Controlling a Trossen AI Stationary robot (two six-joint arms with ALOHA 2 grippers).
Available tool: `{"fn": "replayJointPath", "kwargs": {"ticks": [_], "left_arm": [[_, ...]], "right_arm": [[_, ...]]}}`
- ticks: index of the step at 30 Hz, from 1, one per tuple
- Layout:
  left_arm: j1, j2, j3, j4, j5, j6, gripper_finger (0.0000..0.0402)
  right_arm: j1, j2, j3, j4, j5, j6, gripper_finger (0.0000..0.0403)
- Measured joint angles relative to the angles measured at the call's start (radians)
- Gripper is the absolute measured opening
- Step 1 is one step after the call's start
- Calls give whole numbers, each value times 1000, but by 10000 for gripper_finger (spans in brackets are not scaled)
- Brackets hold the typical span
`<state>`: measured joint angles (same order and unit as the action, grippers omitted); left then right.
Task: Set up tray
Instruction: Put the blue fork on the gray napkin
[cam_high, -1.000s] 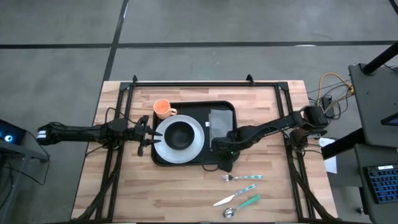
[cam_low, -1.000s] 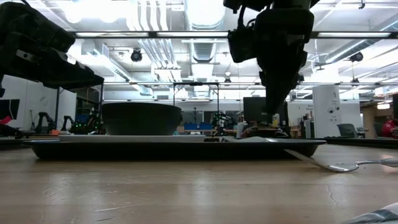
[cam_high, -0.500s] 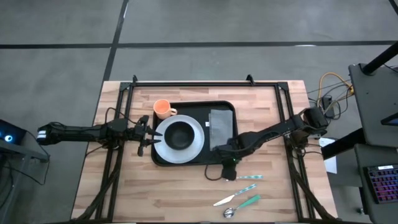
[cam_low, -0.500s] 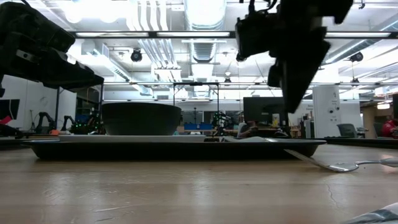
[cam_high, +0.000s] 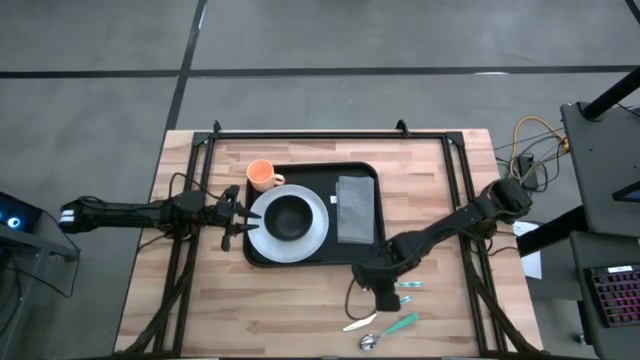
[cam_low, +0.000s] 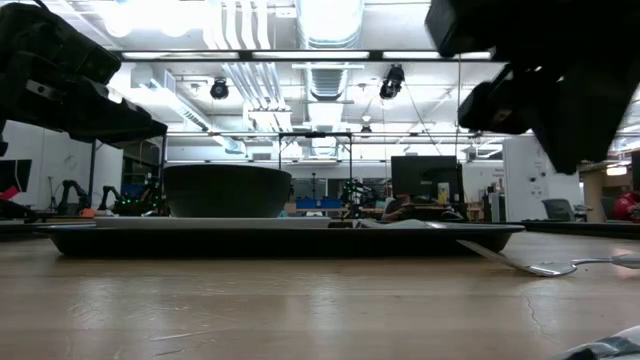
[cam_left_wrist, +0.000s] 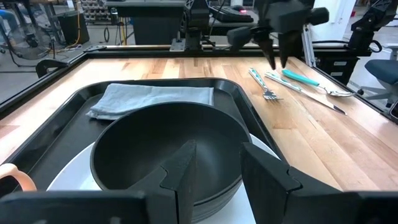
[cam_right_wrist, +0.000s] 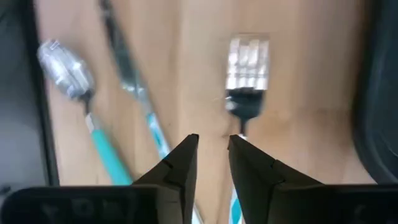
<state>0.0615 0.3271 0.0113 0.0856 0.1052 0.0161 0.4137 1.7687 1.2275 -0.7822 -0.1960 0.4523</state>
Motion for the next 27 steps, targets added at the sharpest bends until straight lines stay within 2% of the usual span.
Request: {"fn": "replayJointPath", "kwargs": {"ticks": [4, 13, 16, 21, 27], "left_arm": [[0, 0, -1, 0, 0, 0, 105], [0, 0, -1, 0, 0, 0, 105], [0, 0, 0, 0, 0, 0, 105], [0, 0, 0, 0, 0, 0, 105], [0, 0, 0, 0, 0, 0, 105]], "right_arm": [[8, 0, 2, 0, 1, -57, 113], [31, 0, 2, 1, -31, -10, 185], [69, 0, 3, 1, -29, -4, 190], [130, 0, 3, 1, 59, 38, 182], [113, 0, -17, -61, 80, 174, 169]]}}
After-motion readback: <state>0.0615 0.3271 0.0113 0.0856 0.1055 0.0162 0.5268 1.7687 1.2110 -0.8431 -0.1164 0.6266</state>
